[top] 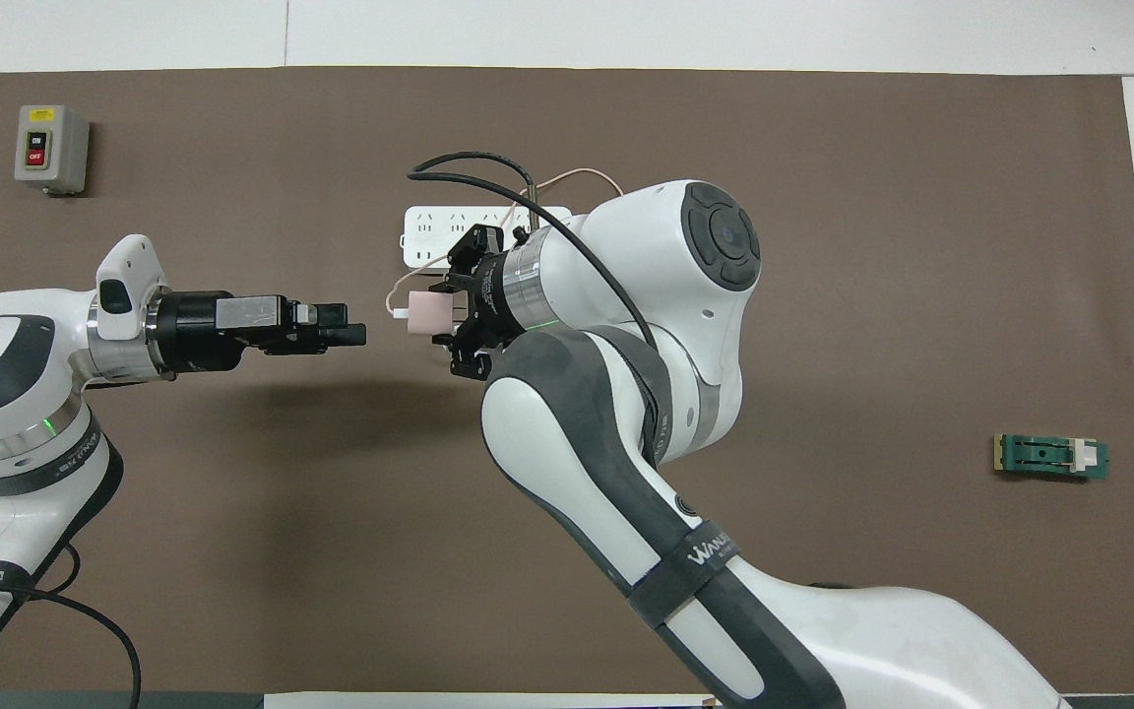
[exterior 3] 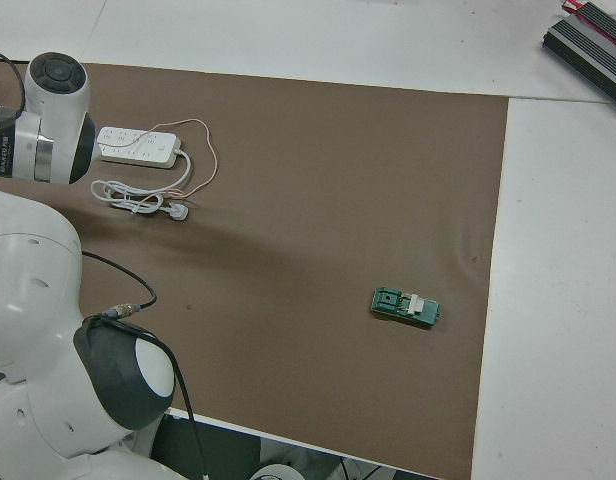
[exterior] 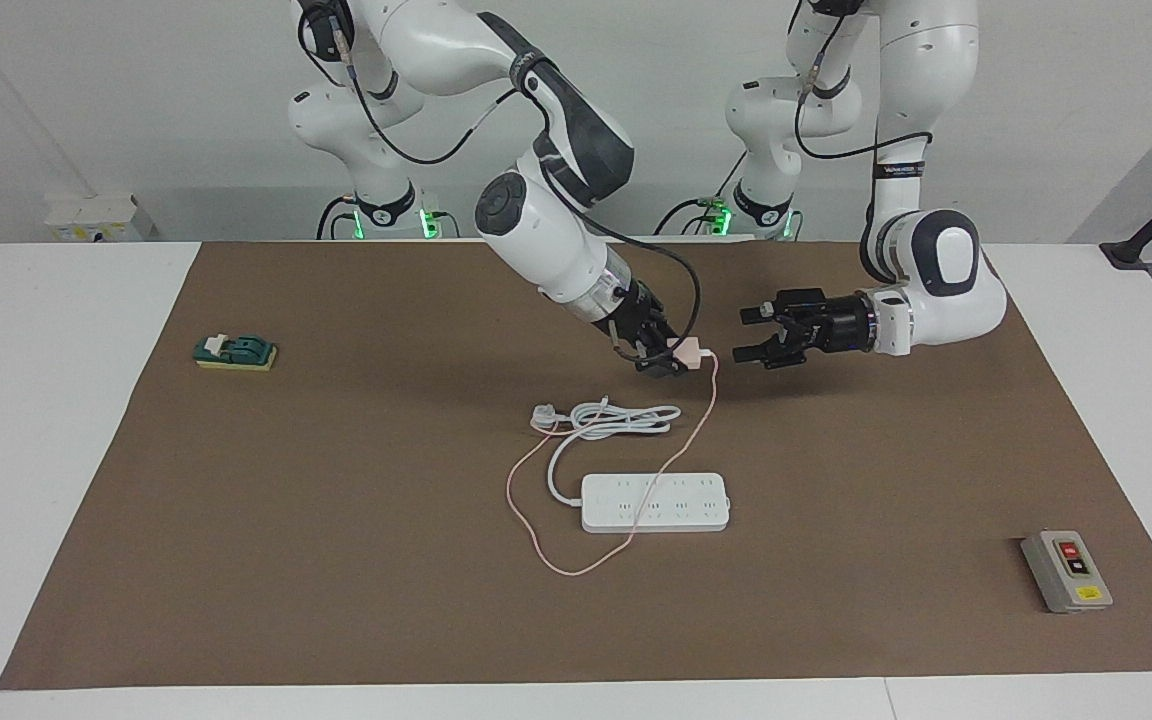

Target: Plug charger into power strip

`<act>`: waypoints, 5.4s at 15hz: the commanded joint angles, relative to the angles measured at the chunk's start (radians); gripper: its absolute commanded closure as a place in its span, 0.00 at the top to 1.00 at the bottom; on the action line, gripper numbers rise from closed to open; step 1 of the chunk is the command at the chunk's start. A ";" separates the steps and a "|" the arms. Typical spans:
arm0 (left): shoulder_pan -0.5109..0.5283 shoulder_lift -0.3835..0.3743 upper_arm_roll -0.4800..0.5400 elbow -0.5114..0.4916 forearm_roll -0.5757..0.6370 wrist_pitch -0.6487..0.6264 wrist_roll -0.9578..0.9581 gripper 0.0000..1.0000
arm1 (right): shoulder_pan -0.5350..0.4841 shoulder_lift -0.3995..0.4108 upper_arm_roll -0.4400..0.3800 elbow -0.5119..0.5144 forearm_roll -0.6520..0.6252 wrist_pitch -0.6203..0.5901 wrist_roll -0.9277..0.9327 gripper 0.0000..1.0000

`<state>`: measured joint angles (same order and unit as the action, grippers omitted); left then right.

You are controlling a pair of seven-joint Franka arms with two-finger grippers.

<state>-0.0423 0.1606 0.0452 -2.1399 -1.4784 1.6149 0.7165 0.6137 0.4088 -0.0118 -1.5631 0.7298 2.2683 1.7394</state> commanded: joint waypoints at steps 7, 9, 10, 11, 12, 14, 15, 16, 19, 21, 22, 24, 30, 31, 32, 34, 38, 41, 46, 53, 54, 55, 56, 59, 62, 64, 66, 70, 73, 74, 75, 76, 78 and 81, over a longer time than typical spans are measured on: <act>-0.103 -0.001 0.013 -0.005 -0.097 0.149 0.075 1.00 | 0.008 0.007 -0.005 0.008 0.006 0.014 0.022 0.00; -0.123 0.002 0.013 -0.005 -0.109 0.154 0.077 1.00 | 0.009 0.005 -0.004 0.008 0.006 0.014 0.022 0.00; -0.126 0.002 0.013 -0.006 -0.109 0.154 0.077 1.00 | 0.009 0.007 -0.004 0.008 0.006 0.014 0.022 0.00; -0.126 0.002 0.012 -0.006 -0.109 0.154 0.078 1.00 | 0.009 0.005 -0.005 0.009 0.006 0.014 0.022 0.00; -0.126 0.004 0.012 -0.006 -0.111 0.154 0.078 1.00 | 0.009 0.007 -0.004 0.009 0.006 0.014 0.022 0.00; -0.143 0.005 0.013 -0.006 -0.126 0.166 0.078 0.96 | 0.009 0.007 -0.005 0.009 0.006 0.014 0.022 0.00; -0.145 0.005 0.013 -0.006 -0.129 0.168 0.077 0.89 | 0.009 0.005 -0.005 0.009 0.005 0.014 0.022 0.00; -0.146 0.007 0.013 -0.006 -0.131 0.166 0.077 0.78 | 0.009 0.005 -0.004 0.009 0.005 0.014 0.022 0.00; -0.146 0.007 0.012 -0.006 -0.129 0.168 0.077 0.52 | 0.009 0.005 -0.004 0.009 0.005 0.014 0.022 0.00; -0.157 0.007 0.013 -0.006 -0.128 0.168 0.077 0.24 | 0.009 0.005 -0.004 0.009 0.005 0.014 0.022 0.00; -0.159 0.007 0.015 -0.005 -0.125 0.169 0.075 0.13 | 0.009 0.005 -0.004 0.009 0.005 0.014 0.022 0.00; -0.159 0.013 0.016 0.002 -0.115 0.174 0.074 0.00 | 0.009 0.005 -0.004 0.009 0.005 0.014 0.022 0.00; -0.159 0.019 0.016 0.015 -0.076 0.175 0.070 0.00 | -0.002 0.005 -0.005 0.009 0.019 0.008 0.023 0.99; -0.159 0.019 0.016 0.021 -0.063 0.175 0.069 0.00 | -0.005 0.005 -0.005 0.009 0.016 0.010 0.026 1.00; -0.157 0.022 0.016 0.034 -0.047 0.175 0.067 0.00 | -0.005 0.004 -0.005 0.009 0.014 0.011 0.026 1.00; -0.151 0.042 0.018 0.070 -0.001 0.178 0.067 0.00 | -0.011 -0.004 -0.011 0.009 0.014 0.007 0.026 1.00; -0.148 0.117 0.021 0.243 0.198 0.232 0.067 0.00 | -0.066 -0.045 -0.016 0.009 0.002 -0.006 0.025 1.00; -0.159 0.177 0.016 0.378 0.491 0.319 0.077 0.00 | -0.145 -0.084 -0.017 0.015 -0.004 -0.056 0.012 1.00; -0.235 0.224 0.013 0.497 0.895 0.364 0.162 0.00 | -0.256 -0.131 -0.017 0.029 -0.053 -0.176 -0.138 1.00; -0.326 0.255 0.013 0.511 1.275 0.647 0.300 0.00 | -0.403 -0.173 -0.017 0.054 -0.127 -0.363 -0.506 1.00; -0.323 0.255 0.013 0.511 1.308 0.658 0.340 0.00 | -0.414 -0.183 -0.017 0.054 -0.154 -0.381 -0.561 1.00; -0.321 0.266 0.013 0.512 1.323 0.680 0.392 0.00 | -0.423 -0.192 -0.017 0.054 -0.179 -0.401 -0.614 1.00; -0.327 0.267 0.013 0.506 1.322 0.719 0.428 0.00 | -0.433 -0.202 -0.017 0.054 -0.208 -0.421 -0.671 1.00; -0.363 0.269 0.013 0.449 1.322 0.813 0.437 0.00 | -0.450 -0.231 -0.017 0.054 -0.335 -0.473 -0.880 1.00; -0.364 0.258 0.010 0.417 1.322 0.769 0.445 0.00 | -0.453 -0.255 -0.017 0.054 -0.443 -0.506 -1.053 1.00; -0.366 0.255 0.007 0.391 1.320 0.764 0.445 0.00 | -0.462 -0.275 -0.017 0.054 -0.506 -0.518 -1.190 1.00; -0.366 0.249 0.001 0.380 1.320 0.758 0.445 0.00 | -0.465 -0.294 -0.017 0.054 -0.582 -0.536 -1.334 1.00; -0.366 0.251 -0.001 0.382 1.316 0.770 0.433 0.00 | -0.485 -0.317 -0.017 0.049 -0.655 -0.558 -1.544 1.00; -0.375 0.255 -0.001 0.391 1.311 0.773 0.432 0.00 | -0.522 -0.332 -0.017 0.049 -0.667 -0.581 -1.635 1.00; -0.380 0.257 -0.001 0.391 1.311 0.778 0.431 0.00 | -0.531 -0.335 -0.017 0.048 -0.667 -0.590 -1.649 1.00; -0.384 0.258 -0.001 0.391 1.311 0.783 0.431 0.00 | -0.540 -0.335 -0.017 0.048 -0.671 -0.602 -1.657 1.00; -0.387 0.260 0.001 0.391 1.311 0.787 0.429 0.00 | -0.546 -0.337 -0.017 0.048 -0.690 -0.608 -1.675 1.00; -0.387 0.263 0.001 0.384 1.311 0.803 0.428 0.00 | -0.560 -0.347 -0.017 0.045 -0.725 -0.612 -1.721 1.00; -0.387 0.263 0.001 0.384 1.311 0.800 0.428 0.00 | -0.569 -0.364 -0.017 0.046 -0.760 -0.653 -1.756 1.00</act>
<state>-0.4168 0.4334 0.0355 -1.7355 -0.1753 2.3877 1.1520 0.0641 0.0755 -0.0399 -1.5050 -0.0049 1.6539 0.0201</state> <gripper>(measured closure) 0.683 0.000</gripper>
